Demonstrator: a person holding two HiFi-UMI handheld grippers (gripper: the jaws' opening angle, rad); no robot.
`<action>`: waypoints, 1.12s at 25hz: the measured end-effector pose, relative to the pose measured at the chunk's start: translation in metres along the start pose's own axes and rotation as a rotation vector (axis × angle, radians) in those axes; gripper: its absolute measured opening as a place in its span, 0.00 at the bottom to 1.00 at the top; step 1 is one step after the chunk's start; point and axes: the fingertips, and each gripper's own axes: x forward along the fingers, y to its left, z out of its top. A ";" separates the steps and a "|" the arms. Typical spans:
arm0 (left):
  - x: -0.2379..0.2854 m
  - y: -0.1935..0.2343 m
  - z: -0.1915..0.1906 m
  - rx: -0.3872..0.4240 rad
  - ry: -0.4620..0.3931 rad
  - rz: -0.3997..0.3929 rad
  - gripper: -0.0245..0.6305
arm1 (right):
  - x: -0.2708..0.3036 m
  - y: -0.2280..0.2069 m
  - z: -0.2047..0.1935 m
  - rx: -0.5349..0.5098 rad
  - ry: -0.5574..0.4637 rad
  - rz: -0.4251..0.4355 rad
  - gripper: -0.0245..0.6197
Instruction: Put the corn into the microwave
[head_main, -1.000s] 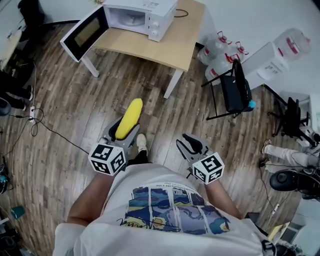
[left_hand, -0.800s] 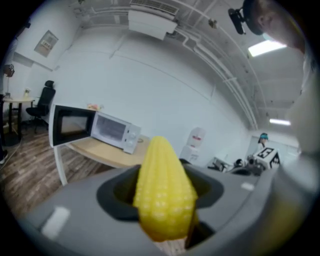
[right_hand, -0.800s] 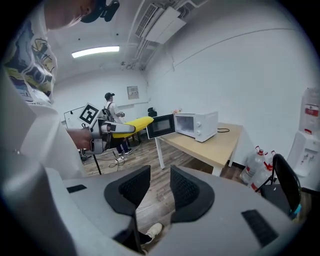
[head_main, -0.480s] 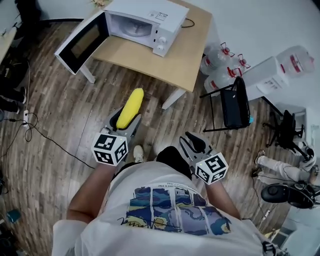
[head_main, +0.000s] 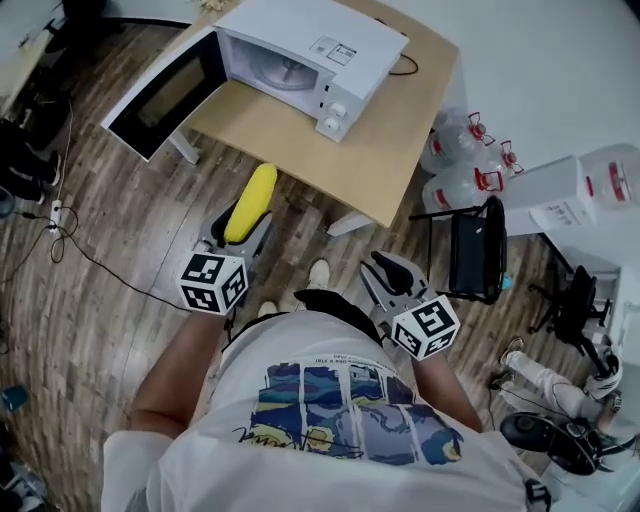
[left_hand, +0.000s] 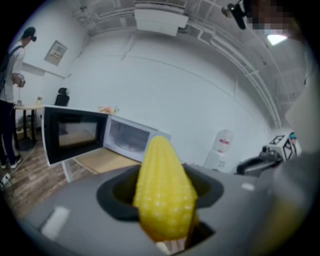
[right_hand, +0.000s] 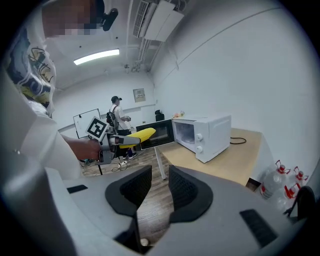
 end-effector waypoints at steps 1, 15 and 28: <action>0.012 0.005 0.006 0.002 -0.003 0.020 0.43 | 0.006 -0.014 0.006 -0.006 -0.001 0.012 0.19; 0.148 0.080 0.048 -0.010 0.027 0.233 0.43 | 0.045 -0.146 0.050 -0.015 0.041 0.095 0.18; 0.269 0.193 0.075 0.044 0.117 0.153 0.43 | 0.117 -0.176 0.111 0.039 0.023 -0.088 0.18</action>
